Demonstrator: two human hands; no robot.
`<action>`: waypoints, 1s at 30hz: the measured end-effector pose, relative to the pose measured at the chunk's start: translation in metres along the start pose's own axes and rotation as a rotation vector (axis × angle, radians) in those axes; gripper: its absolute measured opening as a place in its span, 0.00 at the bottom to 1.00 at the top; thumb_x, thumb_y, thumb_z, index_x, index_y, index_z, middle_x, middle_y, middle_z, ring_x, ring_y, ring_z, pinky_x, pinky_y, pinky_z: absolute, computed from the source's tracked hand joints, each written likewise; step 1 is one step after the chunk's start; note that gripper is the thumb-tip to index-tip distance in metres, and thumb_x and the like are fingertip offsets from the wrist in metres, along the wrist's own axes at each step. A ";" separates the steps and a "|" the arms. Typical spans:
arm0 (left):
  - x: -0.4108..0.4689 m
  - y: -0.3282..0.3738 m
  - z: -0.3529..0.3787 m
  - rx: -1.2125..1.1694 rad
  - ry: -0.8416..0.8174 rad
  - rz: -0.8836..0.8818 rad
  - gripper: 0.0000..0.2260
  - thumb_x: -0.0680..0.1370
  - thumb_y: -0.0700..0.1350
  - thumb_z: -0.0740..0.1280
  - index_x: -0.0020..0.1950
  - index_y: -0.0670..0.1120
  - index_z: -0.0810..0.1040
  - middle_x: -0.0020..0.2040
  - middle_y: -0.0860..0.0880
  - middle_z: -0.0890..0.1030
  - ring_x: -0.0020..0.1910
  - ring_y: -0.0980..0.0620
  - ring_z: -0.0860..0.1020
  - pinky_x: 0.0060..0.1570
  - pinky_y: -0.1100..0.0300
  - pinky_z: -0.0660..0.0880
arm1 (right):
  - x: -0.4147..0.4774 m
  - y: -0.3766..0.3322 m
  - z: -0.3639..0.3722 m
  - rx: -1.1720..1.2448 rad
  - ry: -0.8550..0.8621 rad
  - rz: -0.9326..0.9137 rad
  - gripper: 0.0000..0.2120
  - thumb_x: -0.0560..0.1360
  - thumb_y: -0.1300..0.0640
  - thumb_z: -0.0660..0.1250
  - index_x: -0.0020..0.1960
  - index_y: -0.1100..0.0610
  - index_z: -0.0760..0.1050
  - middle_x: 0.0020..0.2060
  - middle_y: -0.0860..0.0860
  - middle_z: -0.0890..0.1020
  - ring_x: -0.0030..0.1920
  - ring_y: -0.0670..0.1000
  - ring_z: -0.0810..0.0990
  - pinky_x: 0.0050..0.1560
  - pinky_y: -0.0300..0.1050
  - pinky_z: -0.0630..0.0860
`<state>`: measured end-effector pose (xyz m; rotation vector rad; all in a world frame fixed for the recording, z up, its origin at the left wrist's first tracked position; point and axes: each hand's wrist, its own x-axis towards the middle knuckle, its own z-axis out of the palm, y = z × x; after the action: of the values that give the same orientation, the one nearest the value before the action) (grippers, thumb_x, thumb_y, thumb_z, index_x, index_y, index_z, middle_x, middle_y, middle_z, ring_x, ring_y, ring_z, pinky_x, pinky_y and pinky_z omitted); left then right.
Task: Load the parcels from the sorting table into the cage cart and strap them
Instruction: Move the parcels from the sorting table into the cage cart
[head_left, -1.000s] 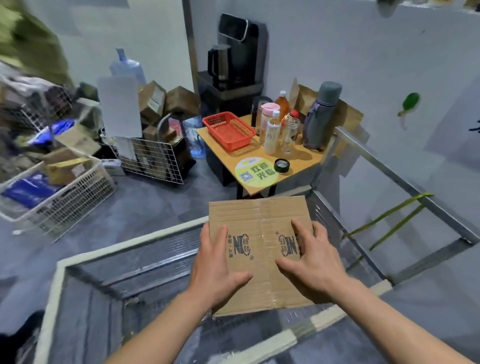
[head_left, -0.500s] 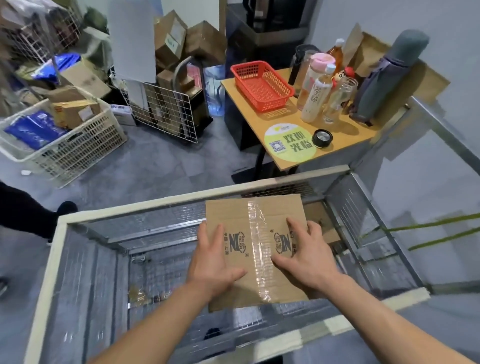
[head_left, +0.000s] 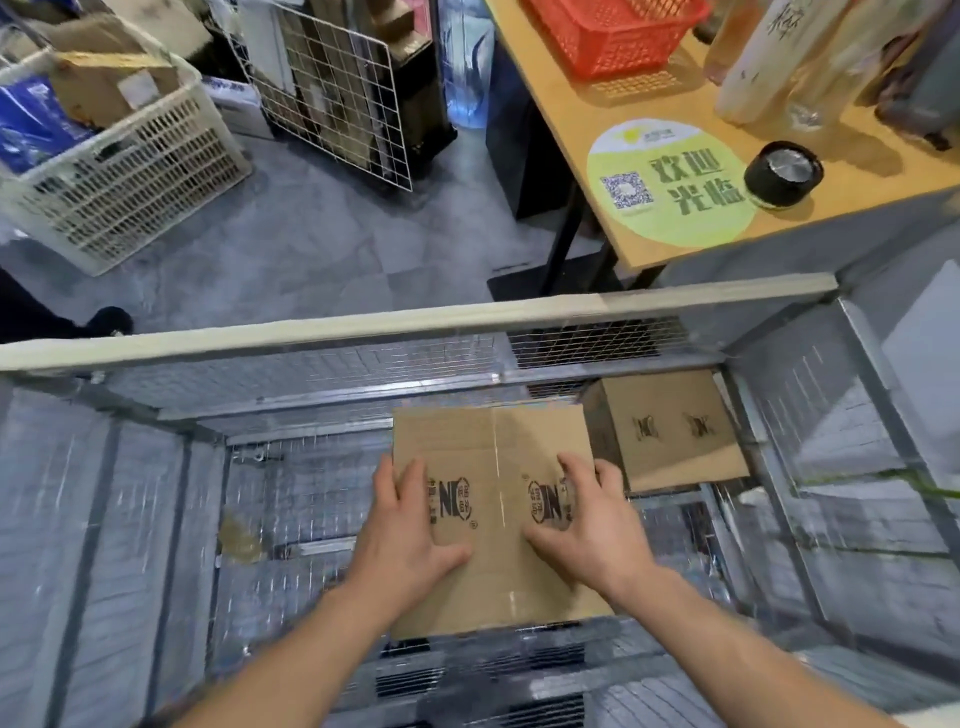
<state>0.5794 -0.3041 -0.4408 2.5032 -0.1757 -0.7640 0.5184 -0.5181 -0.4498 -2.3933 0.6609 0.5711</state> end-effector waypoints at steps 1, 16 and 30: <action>0.010 -0.003 0.011 0.003 -0.008 -0.008 0.50 0.65 0.59 0.78 0.78 0.50 0.52 0.77 0.50 0.47 0.72 0.48 0.64 0.67 0.58 0.67 | 0.012 0.009 0.008 -0.012 -0.011 -0.006 0.45 0.63 0.32 0.70 0.74 0.43 0.58 0.68 0.51 0.63 0.58 0.55 0.76 0.59 0.51 0.77; 0.193 -0.022 0.190 -0.050 -0.085 0.001 0.46 0.66 0.50 0.79 0.76 0.47 0.57 0.73 0.45 0.58 0.68 0.43 0.70 0.68 0.54 0.68 | 0.207 0.146 0.073 -0.173 -0.099 0.010 0.53 0.66 0.39 0.76 0.80 0.47 0.48 0.79 0.57 0.49 0.74 0.63 0.63 0.70 0.57 0.69; 0.247 -0.016 0.241 0.044 -0.082 -0.008 0.46 0.72 0.46 0.77 0.80 0.50 0.50 0.81 0.48 0.41 0.70 0.44 0.71 0.67 0.57 0.69 | 0.240 0.187 0.092 -0.516 -0.051 -0.139 0.43 0.80 0.34 0.53 0.81 0.57 0.39 0.80 0.58 0.38 0.79 0.57 0.35 0.78 0.55 0.43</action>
<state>0.6518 -0.4604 -0.7401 2.5166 -0.2136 -0.8750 0.5780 -0.6690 -0.7229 -2.8580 0.3472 0.8180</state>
